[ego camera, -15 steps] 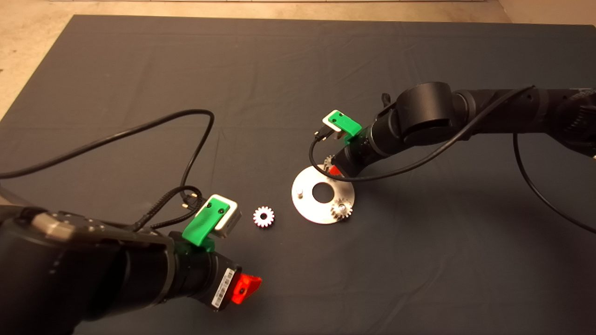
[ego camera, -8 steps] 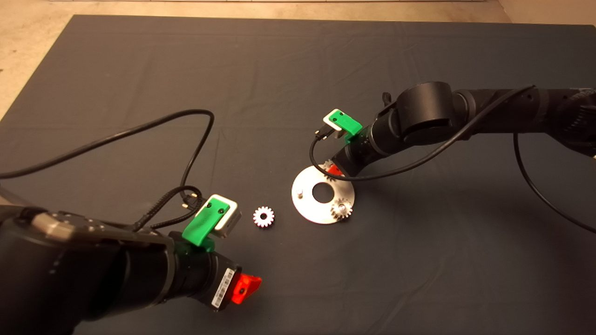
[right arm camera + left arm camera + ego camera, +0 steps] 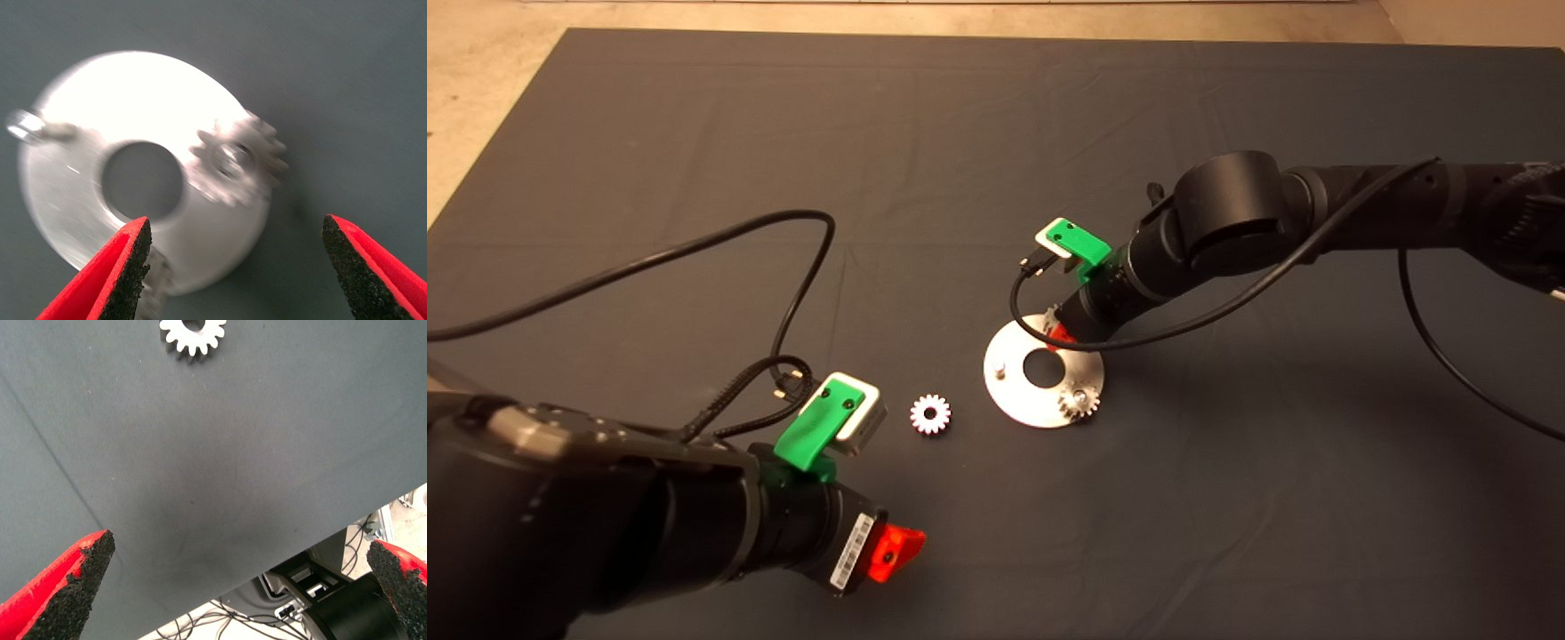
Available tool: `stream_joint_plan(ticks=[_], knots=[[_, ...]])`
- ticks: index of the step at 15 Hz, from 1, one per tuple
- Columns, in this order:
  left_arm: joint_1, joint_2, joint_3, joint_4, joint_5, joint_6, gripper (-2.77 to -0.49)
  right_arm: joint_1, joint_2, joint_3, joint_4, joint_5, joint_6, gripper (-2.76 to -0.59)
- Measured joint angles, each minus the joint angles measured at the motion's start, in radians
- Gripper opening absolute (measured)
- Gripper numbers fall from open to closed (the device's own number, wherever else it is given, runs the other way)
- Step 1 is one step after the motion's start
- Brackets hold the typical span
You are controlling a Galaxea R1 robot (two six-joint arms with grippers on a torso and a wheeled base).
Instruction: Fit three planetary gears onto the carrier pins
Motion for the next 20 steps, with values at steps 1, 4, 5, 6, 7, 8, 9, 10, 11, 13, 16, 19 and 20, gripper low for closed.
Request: stream_joint_plan(ticks=[1,4,5,6,7,8,9,10,11,13,16,19,20], knots=[[0.0,0.0,0.0,-0.003,0.0,0.0,-0.51,0.011,-0.001,0.001,0.008,-0.063,-0.006,-1.47],[0.0,0.0,0.0,-0.012,0.0,0.0,-0.51,0.025,-0.086,0.044,0.035,-0.162,-0.045,-1.47],[0.0,0.0,0.0,-0.016,0.0,0.0,-0.51,0.03,-0.138,0.056,0.052,-0.167,-0.061,-1.47],[0.0,0.001,0.0,-0.018,0.0,0.0,-0.51,0.039,-0.187,0.063,0.067,-0.175,-0.078,-1.47],[0.0,0.003,0.0,-0.019,0.0,0.0,-0.51,0.051,-0.229,0.065,0.084,-0.181,-0.092,-1.47],[0.0,0.005,0.0,-0.02,0.0,0.0,-0.51,0.066,-0.262,0.074,0.1,-0.185,-0.104,-1.47],[-0.003,0.006,0.0,-0.026,0.0,0.0,-0.51,0.075,-0.293,0.099,0.118,-0.183,-0.111,-1.47],[-0.005,0.006,0.0,-0.038,0.0,0.001,-0.51,0.079,-0.325,0.143,0.14,-0.177,-0.114,-1.47],[-0.007,0.006,0.0,-0.053,0.001,0.002,-0.51,0.081,-0.357,0.197,0.164,-0.174,-0.116,-1.47],[-0.009,0.013,-0.001,-0.089,0.0,0.024,-0.51,0.087,-0.439,0.347,0.233,-0.174,-0.116,-1.47],[-0.014,0.021,-0.015,-0.133,0.0,0.045,-0.51,0.098,-0.518,0.569,0.333,-0.179,-0.056,-1.47],[-0.013,0.053,-0.05,-0.166,0.001,0.087,-0.51,0.101,-0.56,0.696,0.396,-0.173,0.028,-1.47],[-0.014,0.069,-0.071,-0.173,0.0,0.119,-0.51,0.101,-0.569,0.702,0.405,-0.175,0.039,-1.47]])
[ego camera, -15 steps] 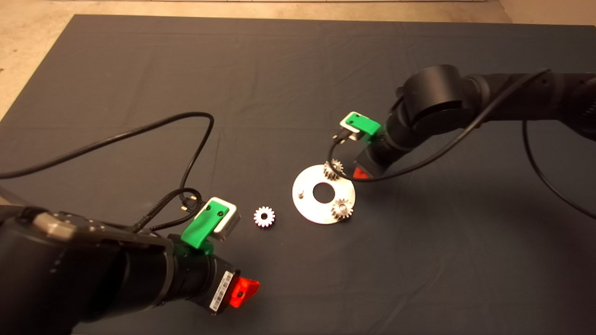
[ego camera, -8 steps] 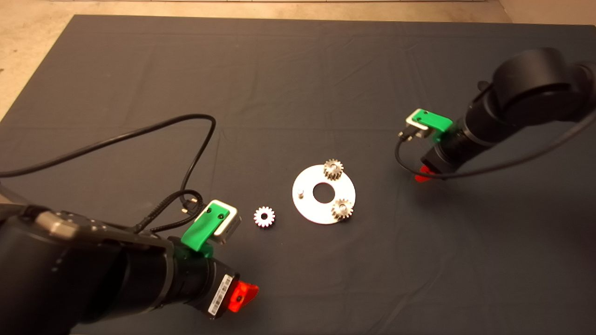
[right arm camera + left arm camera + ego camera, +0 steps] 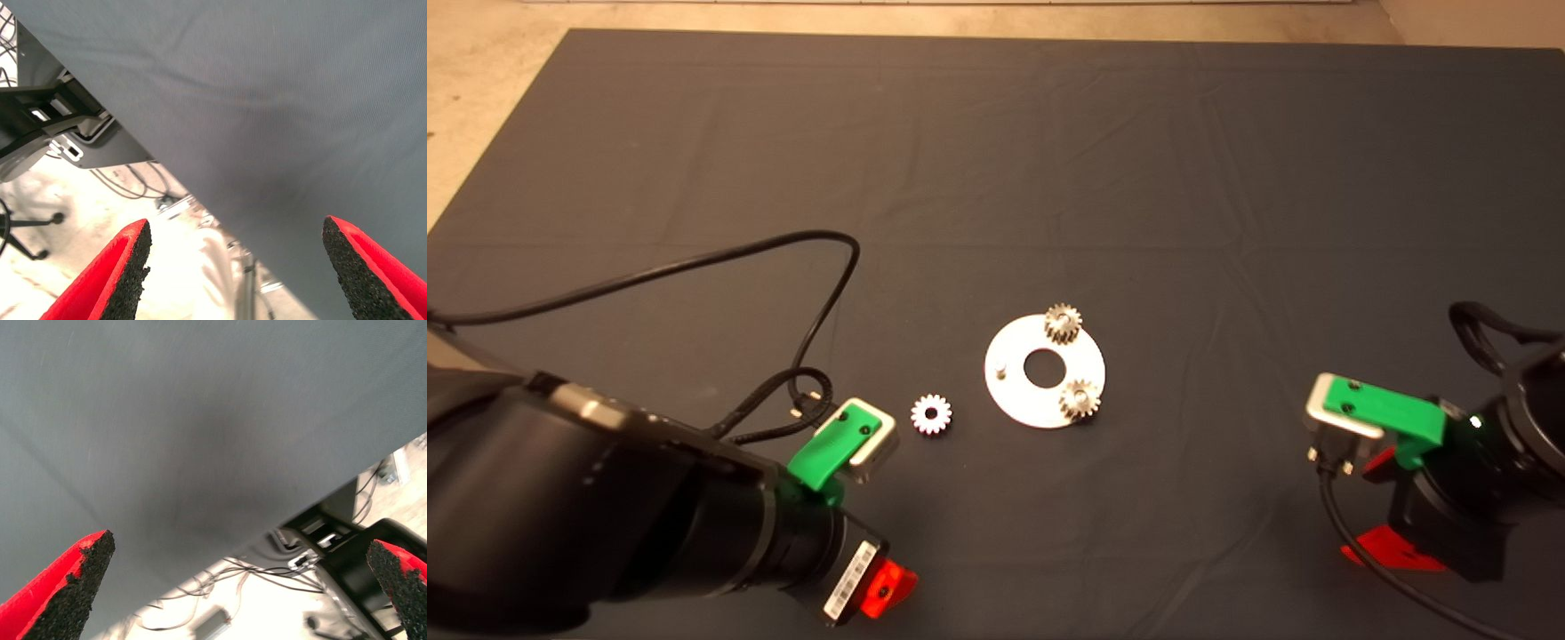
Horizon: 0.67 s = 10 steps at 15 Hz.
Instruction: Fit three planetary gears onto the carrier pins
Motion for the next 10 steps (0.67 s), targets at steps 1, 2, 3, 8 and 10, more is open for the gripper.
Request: stream_joint_plan(ticks=[1,2,3,8,10], knots=[[0.0,0.012,-0.025,-0.007,-0.001,0.029,-0.51,0.0,-0.005,0.003,0.012,-0.003,0.012,-1.47],[0.0,0.018,-0.046,-0.008,0.0,0.052,-0.51,0.0,-0.005,0.008,0.023,-0.002,0.016,-1.47],[0.0,0.022,-0.061,-0.012,0.0,0.075,-0.51,0.0,-0.005,0.012,0.032,-0.002,0.018,-1.47],[-0.023,0.046,-0.119,-0.03,-0.001,0.151,-0.51,-0.001,-0.005,0.019,0.06,-0.002,0.03,-1.47],[-0.062,0.045,-0.122,-0.03,0.0,0.166,-0.51,0.0,-0.004,0.019,0.064,-0.001,0.03,-1.47]])
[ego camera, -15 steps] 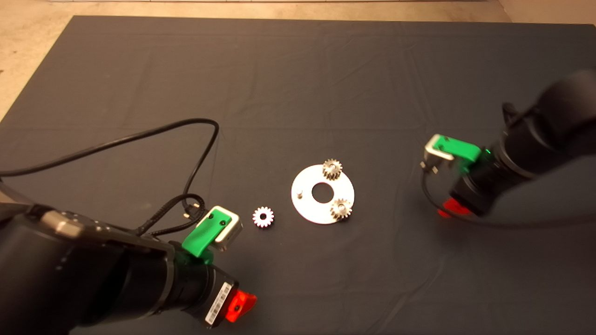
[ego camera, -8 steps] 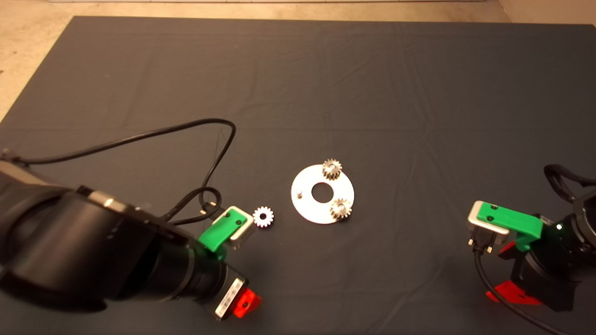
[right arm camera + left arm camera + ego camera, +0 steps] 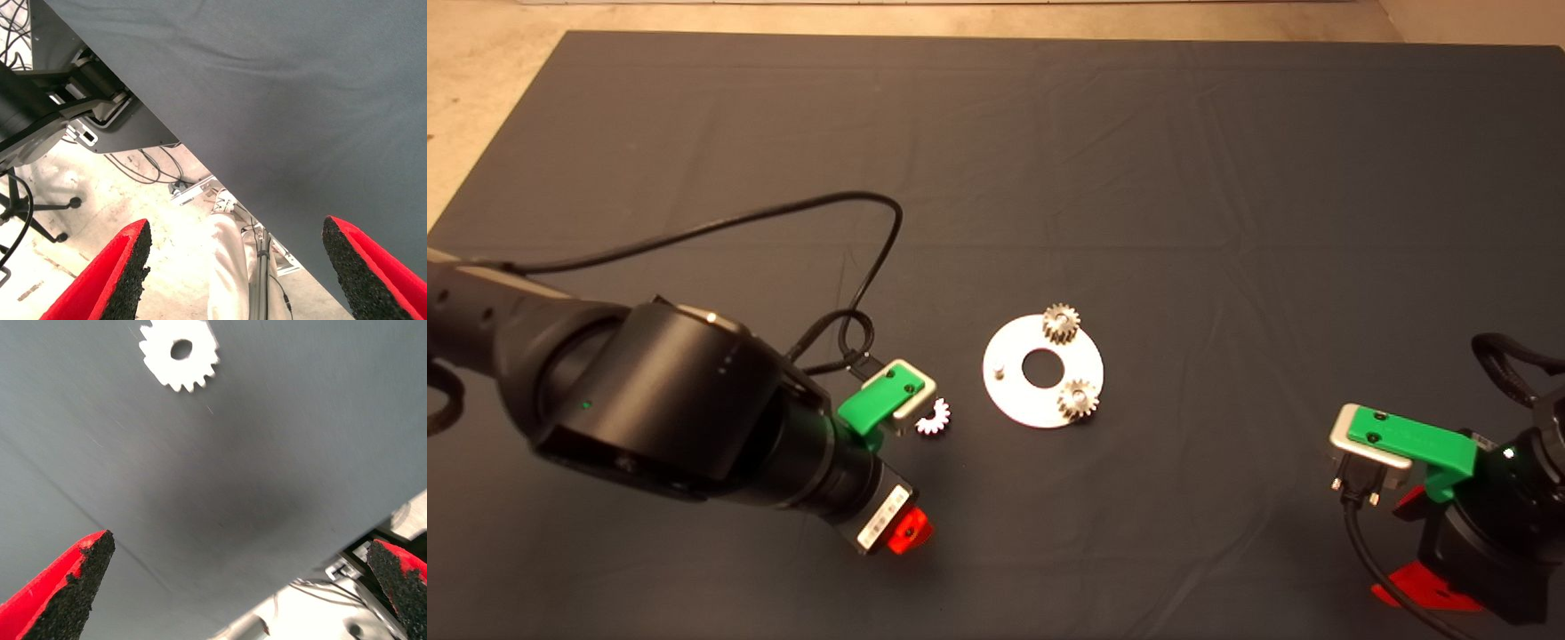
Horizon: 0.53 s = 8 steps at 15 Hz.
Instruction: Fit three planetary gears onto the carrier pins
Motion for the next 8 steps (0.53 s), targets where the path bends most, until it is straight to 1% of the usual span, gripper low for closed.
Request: stream_joint_plan(ticks=[2,4,6,8], knots=[[-0.025,0.001,0.0,-0.001,0.0,0.003,-0.51,0.0,0.002,0.001,0.002,0.0,0.002,-1.47],[-0.041,0.014,0.0,-0.001,0.0,0.006,-0.51,0.0,0.002,0.001,0.002,0.0,0.003,-1.47],[-0.043,0.017,0.009,-0.002,0.0,0.007,-0.51,0.0,0.01,0.001,0.002,-0.001,0.014,-1.47],[-0.049,0.022,0.018,-0.001,0.0,0.009,-0.51,0.0,0.034,0.001,0.002,0.0,0.035,-1.47]])
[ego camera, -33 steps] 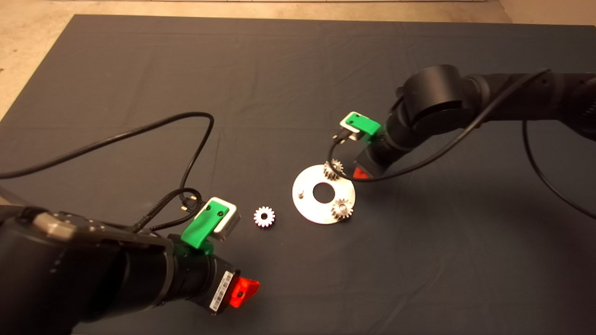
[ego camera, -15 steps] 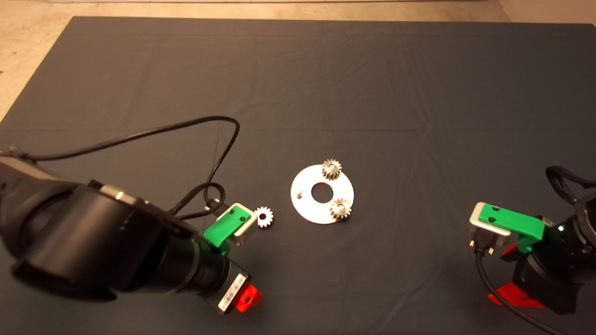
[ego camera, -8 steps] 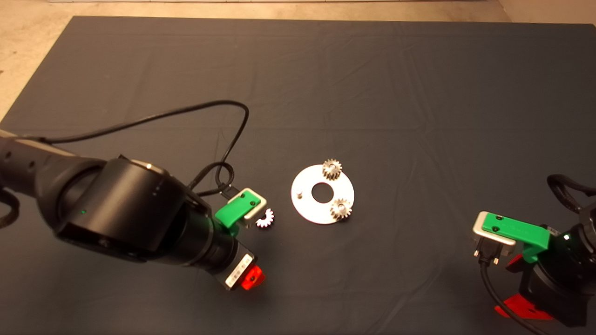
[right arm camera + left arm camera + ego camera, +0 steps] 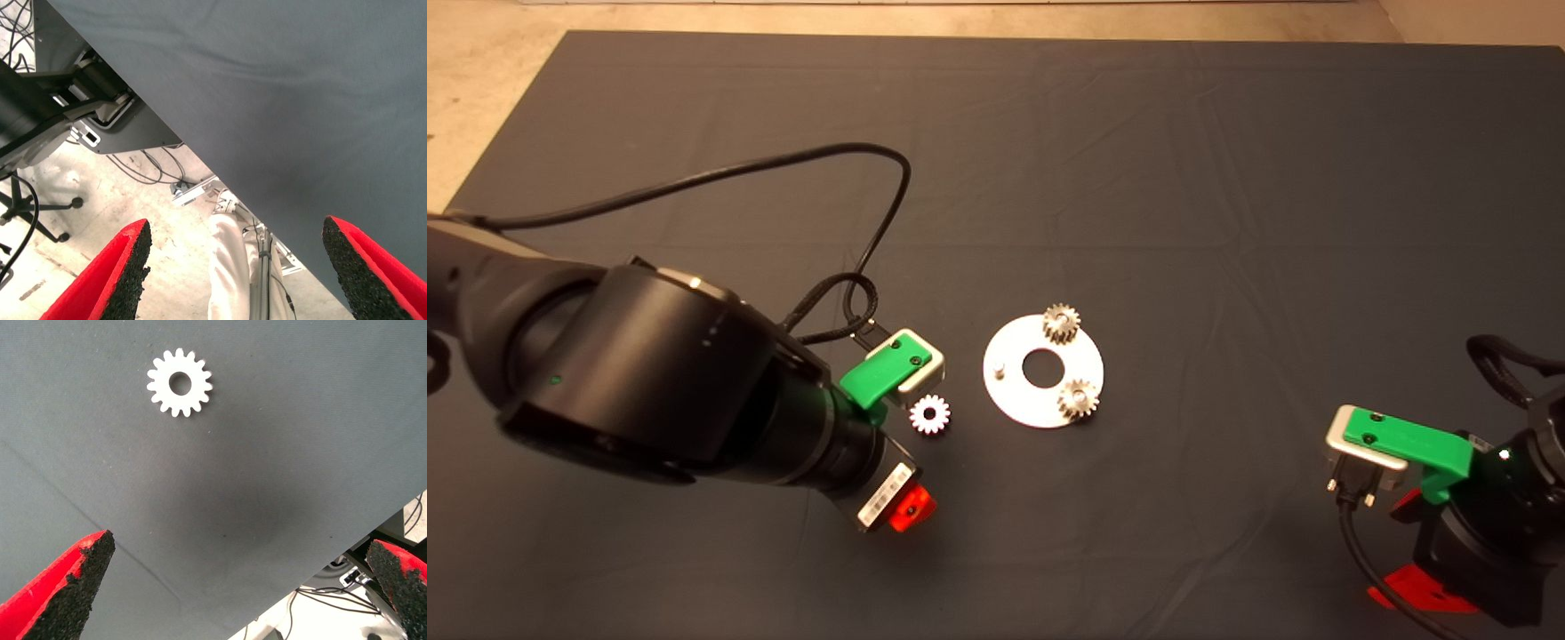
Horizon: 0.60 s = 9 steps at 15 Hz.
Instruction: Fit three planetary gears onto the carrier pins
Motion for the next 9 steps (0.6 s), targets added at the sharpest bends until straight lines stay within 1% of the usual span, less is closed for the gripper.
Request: stream_joint_plan(ticks=[3,4,5,7,8,9], knots=[[0.001,0.001,0.013,0.007,0.0,0.0,-0.51,0.006,0.025,0.0,0.0,0.0,0.013,-1.47],[0.004,0.001,0.018,0.02,0.0,-0.002,-0.51,0.006,0.032,0.0,0.001,0.0,0.019,-1.47],[0.015,0.002,0.023,0.041,-0.001,-0.003,-0.51,0.017,0.051,0.0,0.001,0.0,0.031,-1.47],[0.056,0.004,0.024,0.084,0.0,-0.003,-0.51,0.028,0.076,0.0,0.003,0.0,0.037,-1.47],[0.069,0.006,0.024,0.103,0.0,-0.002,-0.51,0.043,0.085,0.0,0.004,0.0,0.039,-1.47],[0.076,0.009,0.023,0.125,-0.001,0.001,-0.51,0.057,0.09,0.0,0.004,0.0,0.04,-1.47]])
